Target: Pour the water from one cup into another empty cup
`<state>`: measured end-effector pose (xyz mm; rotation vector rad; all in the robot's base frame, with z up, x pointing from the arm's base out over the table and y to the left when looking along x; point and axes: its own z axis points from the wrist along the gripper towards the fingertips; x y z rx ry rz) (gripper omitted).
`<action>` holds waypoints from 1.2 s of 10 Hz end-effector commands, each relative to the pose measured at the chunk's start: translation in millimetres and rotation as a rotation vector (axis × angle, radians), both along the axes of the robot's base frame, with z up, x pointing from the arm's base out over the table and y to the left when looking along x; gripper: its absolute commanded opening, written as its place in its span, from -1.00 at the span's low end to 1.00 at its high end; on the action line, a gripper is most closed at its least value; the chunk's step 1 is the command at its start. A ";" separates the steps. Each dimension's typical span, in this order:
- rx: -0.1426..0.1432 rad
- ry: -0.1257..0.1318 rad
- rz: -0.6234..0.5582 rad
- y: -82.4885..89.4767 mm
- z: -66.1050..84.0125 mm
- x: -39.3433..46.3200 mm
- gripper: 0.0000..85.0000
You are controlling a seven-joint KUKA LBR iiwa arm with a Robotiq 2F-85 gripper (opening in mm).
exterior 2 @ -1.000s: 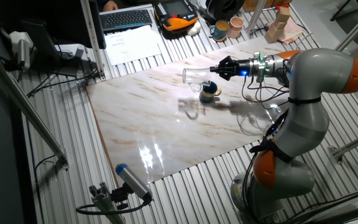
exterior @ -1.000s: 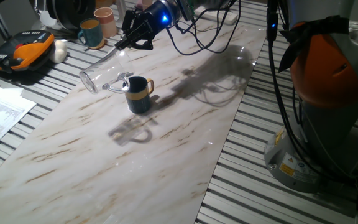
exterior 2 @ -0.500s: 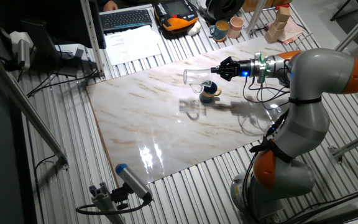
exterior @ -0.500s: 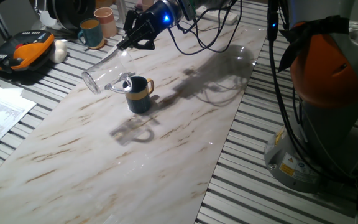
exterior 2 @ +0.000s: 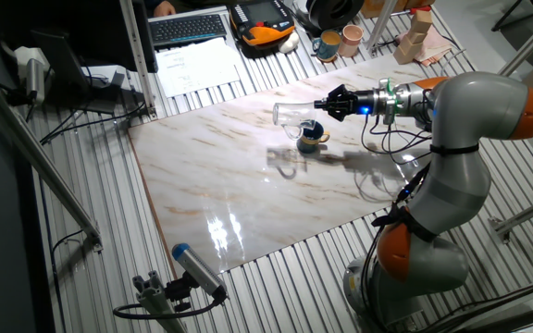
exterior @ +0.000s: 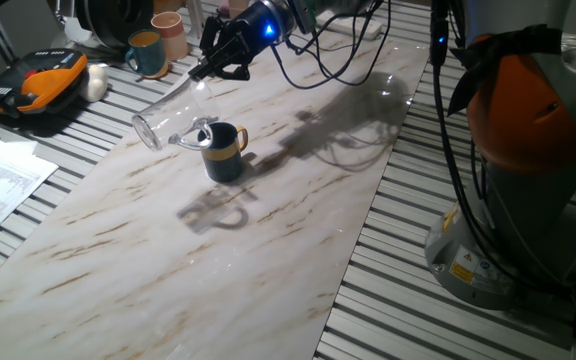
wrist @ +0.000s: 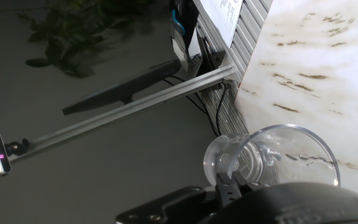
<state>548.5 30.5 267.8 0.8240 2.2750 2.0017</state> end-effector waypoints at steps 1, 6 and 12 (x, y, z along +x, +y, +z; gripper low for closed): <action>0.000 -0.001 0.001 0.1 0.0 -0.1 -1.00; 0.005 -0.001 0.000 0.0 -0.1 -0.2 -1.00; 0.005 0.000 -0.002 -0.1 -0.4 -0.1 -1.00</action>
